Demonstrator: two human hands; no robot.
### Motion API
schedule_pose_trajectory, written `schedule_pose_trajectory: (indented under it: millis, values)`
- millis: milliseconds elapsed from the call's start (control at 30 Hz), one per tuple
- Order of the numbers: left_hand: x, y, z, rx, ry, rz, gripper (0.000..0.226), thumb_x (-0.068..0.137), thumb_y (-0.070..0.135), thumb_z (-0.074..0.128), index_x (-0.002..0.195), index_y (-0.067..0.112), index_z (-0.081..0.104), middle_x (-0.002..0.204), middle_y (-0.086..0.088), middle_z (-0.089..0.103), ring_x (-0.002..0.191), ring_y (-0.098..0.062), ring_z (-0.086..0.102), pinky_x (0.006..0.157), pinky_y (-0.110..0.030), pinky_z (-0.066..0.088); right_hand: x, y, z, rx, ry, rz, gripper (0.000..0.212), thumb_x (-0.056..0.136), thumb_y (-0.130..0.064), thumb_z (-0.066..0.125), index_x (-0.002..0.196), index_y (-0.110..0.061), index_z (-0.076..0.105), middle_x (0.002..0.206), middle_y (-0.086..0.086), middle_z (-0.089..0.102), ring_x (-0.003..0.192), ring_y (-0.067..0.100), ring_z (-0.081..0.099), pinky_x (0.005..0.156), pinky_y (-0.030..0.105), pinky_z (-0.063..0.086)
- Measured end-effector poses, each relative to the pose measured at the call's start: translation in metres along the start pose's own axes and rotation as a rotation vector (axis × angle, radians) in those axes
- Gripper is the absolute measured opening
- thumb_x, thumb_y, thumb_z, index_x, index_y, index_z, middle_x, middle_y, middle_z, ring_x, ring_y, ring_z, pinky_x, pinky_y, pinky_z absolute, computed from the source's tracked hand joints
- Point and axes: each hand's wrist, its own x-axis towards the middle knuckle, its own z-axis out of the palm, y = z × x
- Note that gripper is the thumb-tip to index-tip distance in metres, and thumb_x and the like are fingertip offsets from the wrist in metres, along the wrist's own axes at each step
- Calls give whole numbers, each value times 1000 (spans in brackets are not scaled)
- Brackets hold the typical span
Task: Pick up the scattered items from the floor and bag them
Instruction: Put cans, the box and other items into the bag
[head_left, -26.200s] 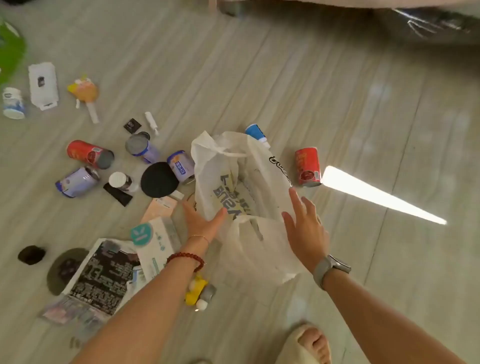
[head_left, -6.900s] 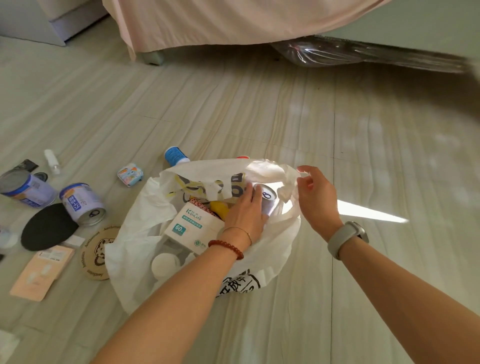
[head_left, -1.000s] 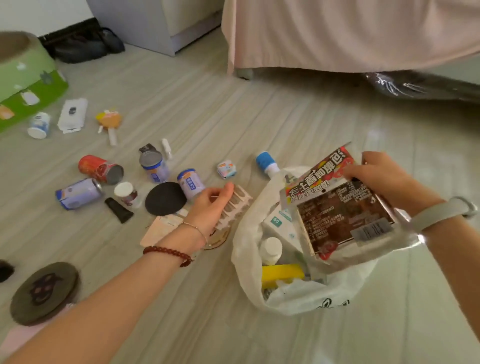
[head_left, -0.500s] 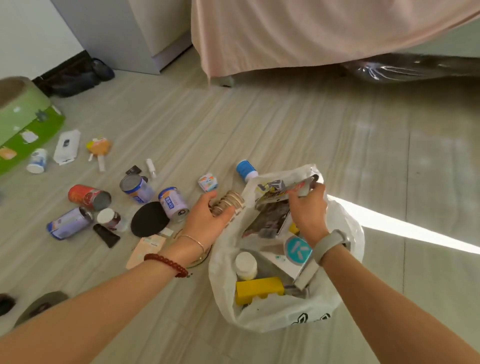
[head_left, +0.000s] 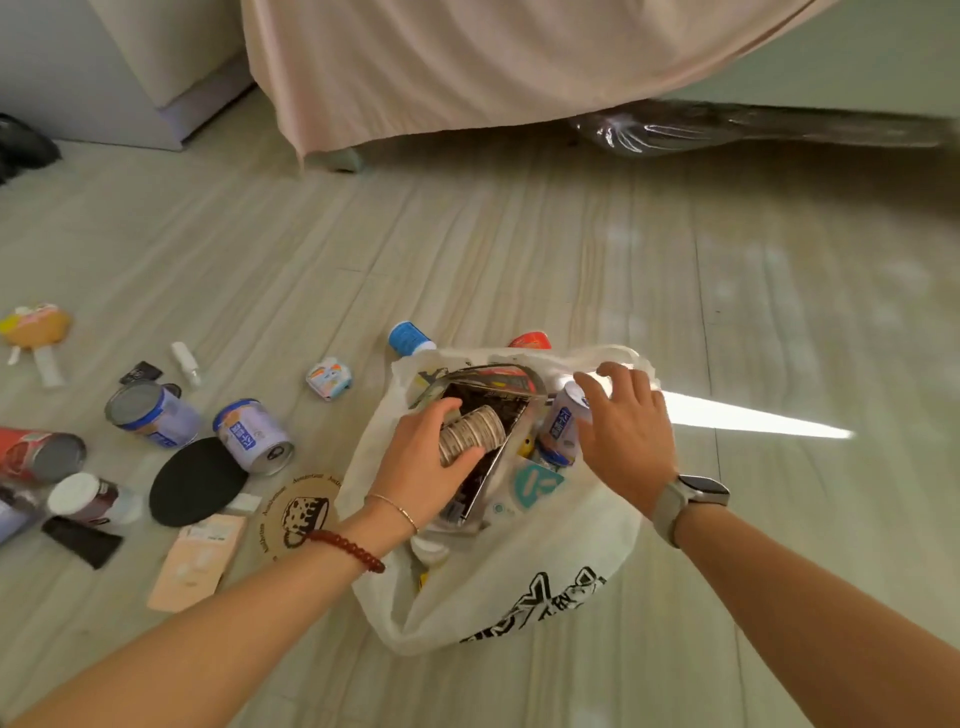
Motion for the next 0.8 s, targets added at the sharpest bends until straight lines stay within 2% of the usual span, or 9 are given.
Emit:
schedule_pose_trajectory:
  millis: [167,233,367,467,567,633,700,733,800]
  values:
    - [4,3,13,56,-10,153,60,79,26,67,131,15,40,135,-8,44,122,-22,43,101,-29,34,0,33,-6,-107,-9,111,63,77,-25,70,134,-17,43,137,17,45,119,41,45,90,53,41]
    - [5,11,19,79,53,303,56,72,23,74,119,12,47,125,-15,47,110,-25,51,94,-26,38,2,42,-10,-69,5,129,59,79,-26,69,132,-17,45,136,18,46,117,43,45,86,54,43]
    - [15,33,38,99,90,441,50,65,22,79,99,14,43,103,-18,51,86,-26,57,78,-25,46,0,62,-11,-83,-28,-77,39,79,-31,55,117,-24,61,126,17,55,115,46,45,84,62,46]
    - [24,42,55,41,66,484,44,73,34,67,103,16,41,114,-8,41,104,-19,46,94,-24,42,-9,75,-4,-216,-209,-235,50,69,-47,39,113,-32,58,126,11,58,125,45,38,86,74,33]
    - [21,38,64,130,107,526,35,82,36,51,108,14,46,119,-10,51,118,-19,37,108,-41,29,-16,80,-8,-254,-314,-269,66,70,-61,32,128,-32,39,120,1,64,131,41,37,91,80,22]
    - [10,26,57,259,152,532,30,82,31,48,107,14,49,117,-13,57,120,-22,38,106,-49,29,-21,82,-12,-276,-394,-249,83,73,-71,25,144,-33,8,130,-4,58,140,31,23,102,73,0]
    - [2,6,44,372,154,506,32,82,32,45,108,14,53,118,-13,58,120,-24,38,104,-54,31,-25,79,-14,-330,-501,-251,88,76,-76,31,143,-37,-11,136,-2,50,141,25,19,104,66,-12]
    - [-2,-5,37,414,151,478,34,82,33,44,109,15,54,119,-12,57,121,-24,38,104,-54,30,-27,76,-14,-345,-522,-293,85,78,-74,35,143,-39,-7,135,1,48,138,26,23,105,66,-12]
    - [-8,-22,24,476,158,392,38,82,36,42,110,15,55,121,-11,57,120,-23,38,103,-53,29,-33,69,-13,-339,-511,-393,65,78,-67,47,137,-44,31,120,5,56,126,30,39,104,71,-2]
